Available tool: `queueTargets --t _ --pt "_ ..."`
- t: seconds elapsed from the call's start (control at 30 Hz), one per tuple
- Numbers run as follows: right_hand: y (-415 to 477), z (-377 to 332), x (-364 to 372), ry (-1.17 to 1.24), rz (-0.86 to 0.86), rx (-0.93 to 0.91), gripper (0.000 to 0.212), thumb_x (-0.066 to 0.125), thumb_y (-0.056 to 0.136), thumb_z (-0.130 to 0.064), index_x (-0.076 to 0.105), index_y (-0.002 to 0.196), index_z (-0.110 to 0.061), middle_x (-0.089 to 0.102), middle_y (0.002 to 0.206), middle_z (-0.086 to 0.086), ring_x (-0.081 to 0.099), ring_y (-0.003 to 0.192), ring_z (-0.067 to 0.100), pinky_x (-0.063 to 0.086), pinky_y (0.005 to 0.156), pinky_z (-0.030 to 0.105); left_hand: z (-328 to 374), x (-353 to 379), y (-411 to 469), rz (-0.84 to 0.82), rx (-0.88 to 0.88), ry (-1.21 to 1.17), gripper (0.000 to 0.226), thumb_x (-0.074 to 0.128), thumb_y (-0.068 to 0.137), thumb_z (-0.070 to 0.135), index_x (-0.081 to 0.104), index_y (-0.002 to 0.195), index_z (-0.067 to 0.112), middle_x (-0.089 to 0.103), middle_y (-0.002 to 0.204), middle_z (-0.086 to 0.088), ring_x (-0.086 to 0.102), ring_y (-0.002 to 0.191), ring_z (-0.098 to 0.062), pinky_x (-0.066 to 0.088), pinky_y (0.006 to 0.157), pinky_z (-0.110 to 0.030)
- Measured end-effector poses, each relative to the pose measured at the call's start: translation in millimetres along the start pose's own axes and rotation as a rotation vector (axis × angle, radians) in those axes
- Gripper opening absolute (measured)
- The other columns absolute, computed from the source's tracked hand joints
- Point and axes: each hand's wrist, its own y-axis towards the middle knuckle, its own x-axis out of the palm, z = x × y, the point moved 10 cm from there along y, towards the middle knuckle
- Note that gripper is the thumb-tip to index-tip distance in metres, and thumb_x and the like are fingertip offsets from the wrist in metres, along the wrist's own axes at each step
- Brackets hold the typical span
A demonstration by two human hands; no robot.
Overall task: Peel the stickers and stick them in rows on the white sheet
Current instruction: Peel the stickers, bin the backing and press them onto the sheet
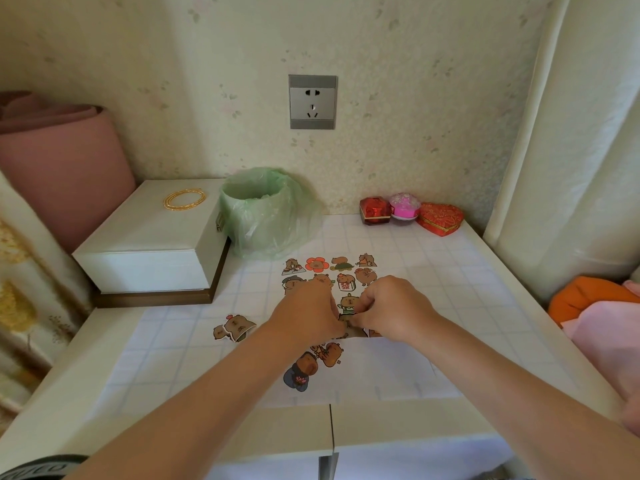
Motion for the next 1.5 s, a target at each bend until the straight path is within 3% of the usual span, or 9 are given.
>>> queueTargets --t 0.13,0.23,0.33,0.5,0.7,0.87,1.07,1.23,1.5 --pt "-0.2 -0.9 -0.7 -0.022 0.007 -0.009 0.009 0.079 0.077 -0.041 0.077 0.082 -0.033 0.063 0.078 -0.017 0.062 0.082 0.012 0.045 0.065 0.026 -1.0 0.2 1.0 0.024 -0.012 0.067 0.03 0.075 0.072 0.043 0.068 0.085 0.017 0.064 0.076 0.004 0.061 0.074 -0.015 0.058 0.074 -0.032" --pt "1.3 -1.8 -0.4 -0.027 0.016 -0.024 0.009 0.08 0.077 -0.041 0.078 0.082 -0.034 0.072 0.11 -0.011 0.066 0.097 0.017 0.043 0.065 0.026 -0.1 -3.5 -1.3 0.039 0.02 0.145 0.042 0.074 0.075 0.053 0.049 0.064 0.022 0.048 0.06 0.007 0.049 0.062 -0.013 0.047 0.061 -0.026" --pt "1.2 -3.3 -1.4 -0.033 0.017 -0.03 0.006 0.08 0.077 -0.039 0.075 0.076 -0.037 0.065 0.131 -0.008 0.063 0.108 0.016 0.045 0.07 0.027 -2.0 -8.2 -5.0 0.051 0.058 0.134 0.037 0.071 0.078 0.055 0.06 0.078 0.02 0.06 0.074 0.006 0.058 0.074 -0.015 0.049 0.065 -0.027" --pt "0.8 -3.7 -2.1 -0.041 0.022 -0.026 0.011 0.079 0.076 -0.04 0.072 0.067 -0.038 0.068 0.124 -0.008 0.058 0.086 0.01 0.045 0.066 0.026 14.4 -6.2 -13.1 0.03 0.246 0.05 0.015 0.071 0.087 0.033 0.067 0.101 0.028 0.059 0.103 0.006 0.056 0.096 -0.013 0.047 0.076 -0.027" --pt "-1.6 -6.6 -4.8 -0.093 0.046 -0.028 0.007 0.077 0.076 -0.043 0.076 0.074 -0.036 0.069 0.124 -0.009 0.065 0.092 0.014 0.043 0.063 0.025 20.3 -3.2 -18.8 0.033 0.339 0.081 0.024 0.065 0.093 0.027 0.07 0.116 0.027 0.057 0.11 0.004 0.051 0.104 -0.013 0.047 0.084 -0.031" --pt "-4.2 -3.0 -4.6 -0.059 0.043 -0.016 0.008 0.077 0.077 -0.042 0.079 0.081 -0.036 0.07 0.08 -0.017 0.065 0.077 0.01 0.043 0.06 0.023 16.0 -4.2 -18.5 0.049 0.321 0.029 0.026 0.066 0.091 0.025 0.069 0.117 0.027 0.057 0.108 0.003 0.053 0.099 -0.015 0.05 0.084 -0.035" --pt "-8.3 -2.7 -18.0 -0.179 0.107 -0.035 0.036 0.077 0.076 -0.045 0.072 0.108 -0.029 0.063 0.13 -0.018 0.062 0.11 0.014 0.048 0.077 0.028 15.3 -1.3 -19.0 0.047 0.336 0.011 0.038 0.066 0.091 0.023 0.063 0.129 0.028 0.056 0.113 0.002 0.051 0.108 -0.016 0.049 0.09 -0.037" --pt "-9.1 22.5 -21.8 -0.033 0.061 -0.007 0.017 0.07 0.087 -0.036 0.068 0.103 -0.042 0.067 0.103 -0.019 0.062 0.099 0.009 0.047 0.078 0.027 13.7 -1.7 -21.2 0.081 0.358 -0.001 0.039 0.064 0.091 0.022 0.058 0.129 0.027 0.055 0.113 0.007 0.049 0.105 -0.012 0.047 0.086 -0.029" --pt "-19.7 8.7 -9.2 -0.087 0.078 -0.162 0.025 0.062 0.093 -0.032 0.069 0.117 -0.037 0.066 0.106 -0.015 0.059 0.095 0.008 0.048 0.079 0.028 23.9 1.1 -34.1 0.135 0.477 0.024 0.05 0.065 0.084 0.031 0.056 0.133 0.024 0.047 0.106 0.005 0.038 0.099 -0.007 0.048 0.084 -0.033"
